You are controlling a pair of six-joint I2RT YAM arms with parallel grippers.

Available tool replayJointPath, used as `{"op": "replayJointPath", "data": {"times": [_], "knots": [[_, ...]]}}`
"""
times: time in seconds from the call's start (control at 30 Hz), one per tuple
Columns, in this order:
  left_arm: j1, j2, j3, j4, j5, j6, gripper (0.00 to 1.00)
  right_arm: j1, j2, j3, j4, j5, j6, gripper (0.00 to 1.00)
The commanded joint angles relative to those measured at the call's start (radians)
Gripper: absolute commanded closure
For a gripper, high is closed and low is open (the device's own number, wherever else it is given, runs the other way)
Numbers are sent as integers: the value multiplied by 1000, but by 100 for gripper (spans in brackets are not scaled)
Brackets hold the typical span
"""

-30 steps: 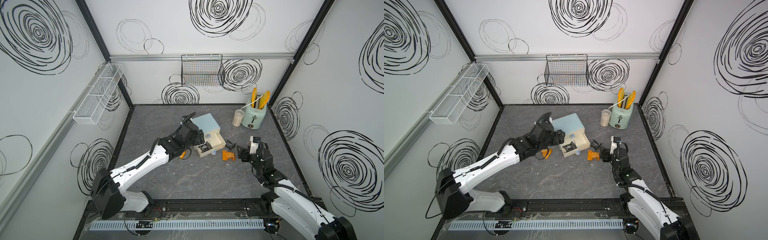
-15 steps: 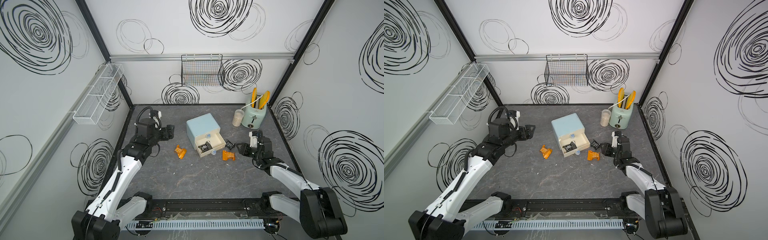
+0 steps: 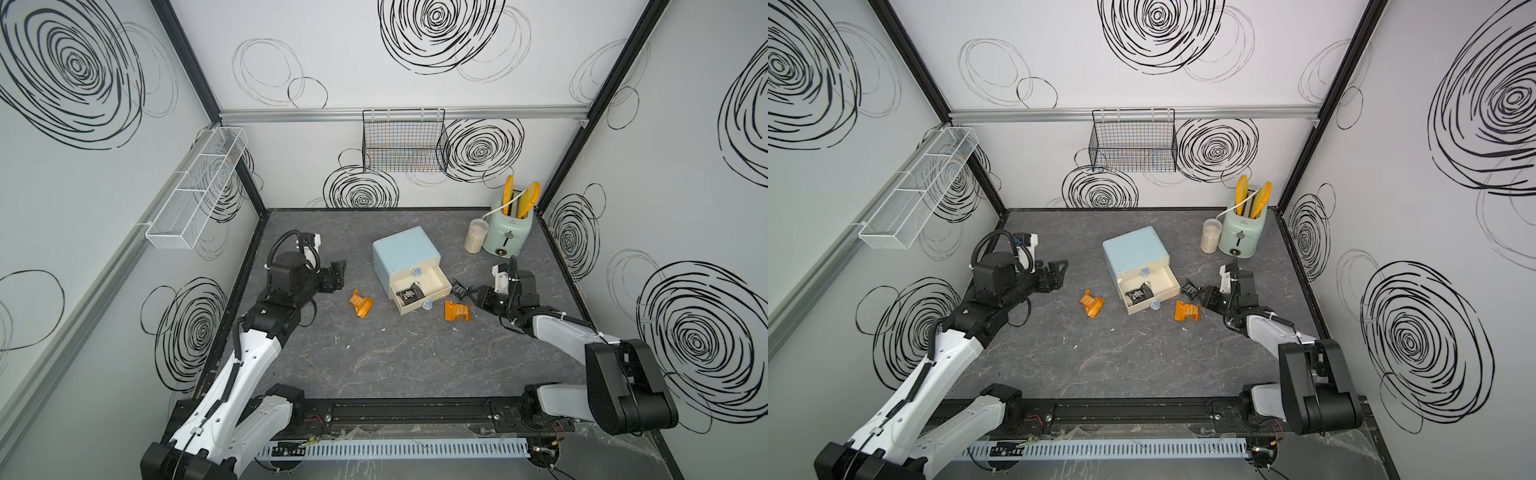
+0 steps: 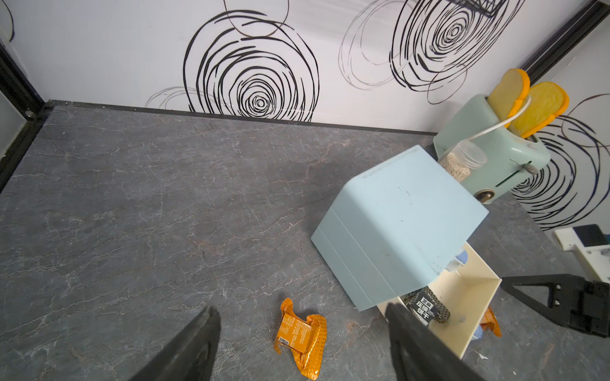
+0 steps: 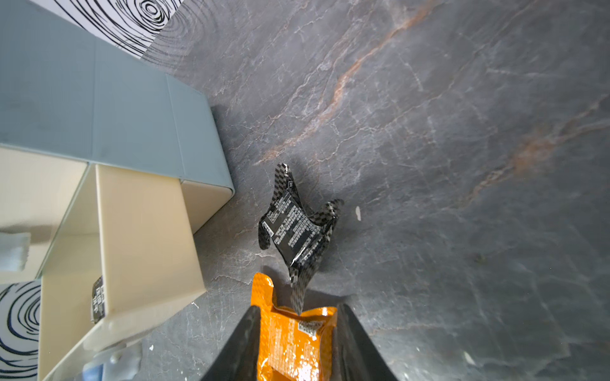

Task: Place the cookies into the drawer by color
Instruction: Pick up the cookie at the center of the board.

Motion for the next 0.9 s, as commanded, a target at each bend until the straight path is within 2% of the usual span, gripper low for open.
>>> {"op": "replayJointPath", "data": {"times": [0.0, 0.87], "knots": [[17, -18, -16, 69, -19, 14, 16, -3, 29, 28, -9, 13, 44, 63], [52, -14, -22, 70, 18, 3, 15, 5, 220, 42, 179, -40, 132, 76]]}}
